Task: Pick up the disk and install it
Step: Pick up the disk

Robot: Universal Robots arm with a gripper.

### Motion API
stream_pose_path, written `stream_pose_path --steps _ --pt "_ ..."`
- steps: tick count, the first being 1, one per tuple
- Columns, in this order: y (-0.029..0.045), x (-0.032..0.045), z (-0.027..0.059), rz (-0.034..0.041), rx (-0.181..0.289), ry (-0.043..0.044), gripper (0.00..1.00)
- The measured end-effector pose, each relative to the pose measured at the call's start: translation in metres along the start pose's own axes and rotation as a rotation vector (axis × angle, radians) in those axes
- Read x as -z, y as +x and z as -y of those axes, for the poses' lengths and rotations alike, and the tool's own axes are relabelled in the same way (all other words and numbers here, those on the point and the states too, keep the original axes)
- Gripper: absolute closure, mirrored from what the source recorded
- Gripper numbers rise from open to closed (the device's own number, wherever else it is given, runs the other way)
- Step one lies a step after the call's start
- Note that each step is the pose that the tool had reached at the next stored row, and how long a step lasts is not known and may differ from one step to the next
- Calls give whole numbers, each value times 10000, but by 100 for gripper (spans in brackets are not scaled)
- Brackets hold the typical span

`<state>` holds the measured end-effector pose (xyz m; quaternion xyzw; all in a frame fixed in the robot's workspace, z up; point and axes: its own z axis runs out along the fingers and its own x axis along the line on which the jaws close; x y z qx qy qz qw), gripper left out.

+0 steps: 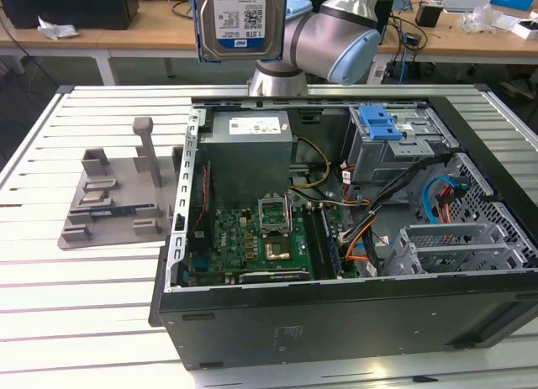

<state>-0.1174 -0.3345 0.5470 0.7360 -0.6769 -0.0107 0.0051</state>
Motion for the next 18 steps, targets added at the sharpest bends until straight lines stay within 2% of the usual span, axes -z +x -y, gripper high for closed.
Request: stream_pose_path --steps 4,8,18 --pt "14 -33 1 2 1 3 63" --pt "104 -74 -4 2 0 3 63" --pt "123 -102 82 -3 0 0 63"
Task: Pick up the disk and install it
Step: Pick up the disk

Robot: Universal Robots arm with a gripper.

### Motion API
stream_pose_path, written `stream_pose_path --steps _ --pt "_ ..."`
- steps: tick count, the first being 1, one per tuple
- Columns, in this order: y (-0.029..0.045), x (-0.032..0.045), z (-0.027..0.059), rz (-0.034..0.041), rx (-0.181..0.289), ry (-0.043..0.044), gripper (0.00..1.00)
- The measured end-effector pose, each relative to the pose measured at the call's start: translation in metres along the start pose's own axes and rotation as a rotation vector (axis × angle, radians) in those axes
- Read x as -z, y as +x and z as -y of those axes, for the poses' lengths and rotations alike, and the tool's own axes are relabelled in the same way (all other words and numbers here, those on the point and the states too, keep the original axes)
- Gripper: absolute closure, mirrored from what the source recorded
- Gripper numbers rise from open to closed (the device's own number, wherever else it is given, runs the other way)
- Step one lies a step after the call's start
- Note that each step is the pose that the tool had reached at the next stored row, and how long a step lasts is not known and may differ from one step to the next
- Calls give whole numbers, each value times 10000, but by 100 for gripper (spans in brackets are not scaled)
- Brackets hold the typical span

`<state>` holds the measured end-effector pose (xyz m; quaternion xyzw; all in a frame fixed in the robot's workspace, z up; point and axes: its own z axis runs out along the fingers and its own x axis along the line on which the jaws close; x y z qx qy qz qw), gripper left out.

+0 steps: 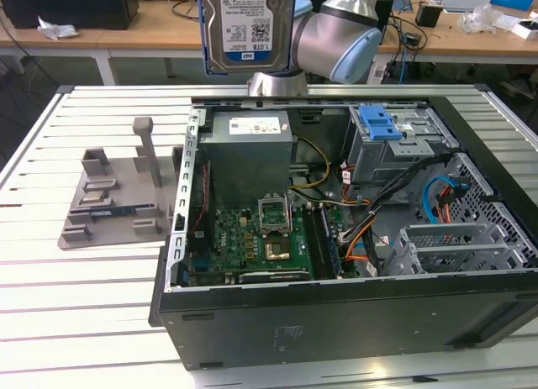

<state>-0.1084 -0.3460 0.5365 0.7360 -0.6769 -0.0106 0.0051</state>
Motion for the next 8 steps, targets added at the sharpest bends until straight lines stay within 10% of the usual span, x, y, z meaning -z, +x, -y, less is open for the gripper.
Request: stream_pose_path --steps 8 --pt "8 -25 52 -1 0 0 63"
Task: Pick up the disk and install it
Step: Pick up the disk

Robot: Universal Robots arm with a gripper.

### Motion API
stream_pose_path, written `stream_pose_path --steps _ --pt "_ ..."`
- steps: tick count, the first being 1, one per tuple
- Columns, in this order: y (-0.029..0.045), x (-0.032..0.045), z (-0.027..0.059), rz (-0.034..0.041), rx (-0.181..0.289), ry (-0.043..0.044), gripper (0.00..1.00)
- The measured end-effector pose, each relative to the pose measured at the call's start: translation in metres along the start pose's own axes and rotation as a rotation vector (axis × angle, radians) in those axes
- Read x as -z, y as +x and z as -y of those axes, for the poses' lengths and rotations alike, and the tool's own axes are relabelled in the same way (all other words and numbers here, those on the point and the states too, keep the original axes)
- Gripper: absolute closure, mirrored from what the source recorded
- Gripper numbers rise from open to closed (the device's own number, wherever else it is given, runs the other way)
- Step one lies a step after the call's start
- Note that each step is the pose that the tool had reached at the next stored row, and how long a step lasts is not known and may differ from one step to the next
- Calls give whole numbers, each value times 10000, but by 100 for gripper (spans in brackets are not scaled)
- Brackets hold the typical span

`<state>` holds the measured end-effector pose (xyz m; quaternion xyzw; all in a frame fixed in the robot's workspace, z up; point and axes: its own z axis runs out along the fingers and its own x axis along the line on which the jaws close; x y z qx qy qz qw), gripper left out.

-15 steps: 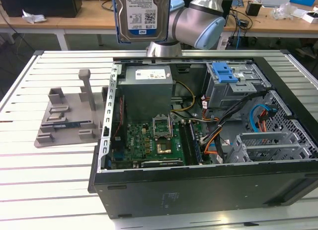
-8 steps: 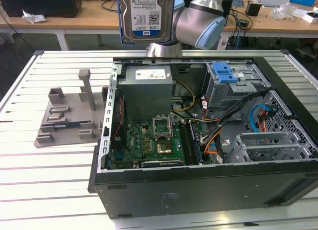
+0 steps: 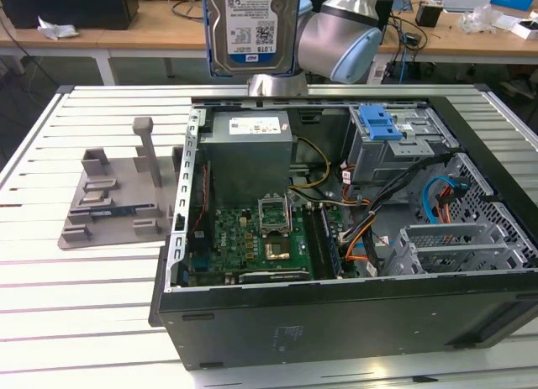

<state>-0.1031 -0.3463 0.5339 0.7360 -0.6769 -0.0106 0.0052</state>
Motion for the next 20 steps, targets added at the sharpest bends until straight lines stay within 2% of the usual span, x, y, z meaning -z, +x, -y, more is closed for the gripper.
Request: stream_pose_path --steps 5,20 --pt "5 -23 45 0 0 0 63" --pt "20 -60 99 -5 0 0 63"
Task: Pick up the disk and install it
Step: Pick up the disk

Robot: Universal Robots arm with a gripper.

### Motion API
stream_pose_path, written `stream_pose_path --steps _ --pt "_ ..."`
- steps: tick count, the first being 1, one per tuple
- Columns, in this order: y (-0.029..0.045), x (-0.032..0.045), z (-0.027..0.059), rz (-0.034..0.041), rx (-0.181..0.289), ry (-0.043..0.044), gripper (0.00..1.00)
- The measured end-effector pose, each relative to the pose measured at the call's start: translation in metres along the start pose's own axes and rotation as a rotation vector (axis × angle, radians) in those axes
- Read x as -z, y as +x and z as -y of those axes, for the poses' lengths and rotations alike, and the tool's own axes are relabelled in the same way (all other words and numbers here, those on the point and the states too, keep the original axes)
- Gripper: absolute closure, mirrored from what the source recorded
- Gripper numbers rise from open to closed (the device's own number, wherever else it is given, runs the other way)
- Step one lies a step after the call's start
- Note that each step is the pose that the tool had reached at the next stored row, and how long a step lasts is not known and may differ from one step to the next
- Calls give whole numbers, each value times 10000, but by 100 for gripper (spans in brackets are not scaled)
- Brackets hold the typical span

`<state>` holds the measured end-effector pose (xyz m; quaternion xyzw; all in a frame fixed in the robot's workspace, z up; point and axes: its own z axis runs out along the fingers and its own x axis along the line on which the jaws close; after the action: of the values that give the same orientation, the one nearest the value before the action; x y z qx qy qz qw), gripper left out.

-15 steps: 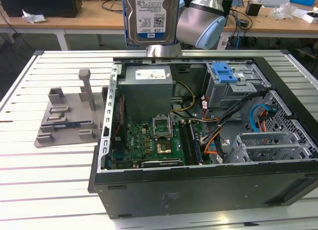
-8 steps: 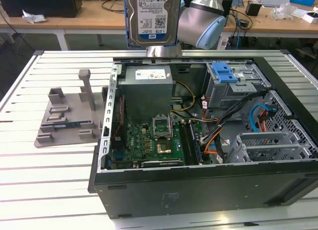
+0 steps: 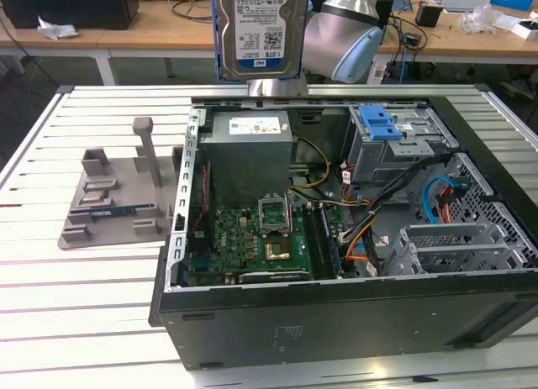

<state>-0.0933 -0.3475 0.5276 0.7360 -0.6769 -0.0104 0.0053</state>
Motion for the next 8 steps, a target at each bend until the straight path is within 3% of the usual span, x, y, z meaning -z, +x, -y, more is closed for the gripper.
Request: stream_pose_path --steps 8 --pt "11 -26 32 -1 0 0 63"
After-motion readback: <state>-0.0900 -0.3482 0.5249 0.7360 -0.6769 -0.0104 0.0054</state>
